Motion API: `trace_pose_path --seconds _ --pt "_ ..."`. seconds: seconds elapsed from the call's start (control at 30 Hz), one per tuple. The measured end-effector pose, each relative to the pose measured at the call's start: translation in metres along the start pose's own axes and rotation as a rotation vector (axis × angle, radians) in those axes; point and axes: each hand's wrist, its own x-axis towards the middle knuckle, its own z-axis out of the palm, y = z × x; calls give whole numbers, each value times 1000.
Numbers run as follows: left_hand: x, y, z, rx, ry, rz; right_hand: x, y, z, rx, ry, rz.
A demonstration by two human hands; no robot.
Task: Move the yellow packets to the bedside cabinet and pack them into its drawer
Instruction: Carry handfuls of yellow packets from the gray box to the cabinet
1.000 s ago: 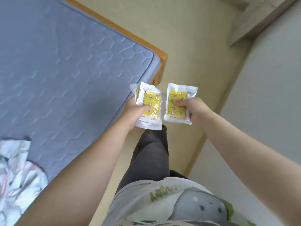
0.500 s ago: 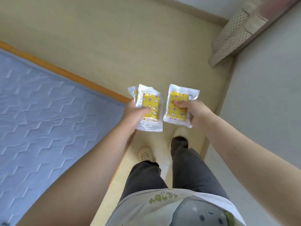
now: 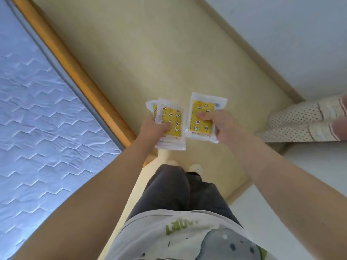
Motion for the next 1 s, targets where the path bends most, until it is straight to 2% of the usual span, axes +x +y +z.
trace_pose_path --seconds 0.33,0.53,0.73,1.0 --pt "97 96 -33 -251 143 23 89 -141 82 -240 -162 -8" --pt "187 182 -85 -389 200 -2 155 -243 170 -355 -173 -27" --pt "261 250 -144 -427 249 -4 208 -335 261 -475 -223 -6" --pt "355 326 -229 -496 307 -70 285 -436 374 -587 -361 21"
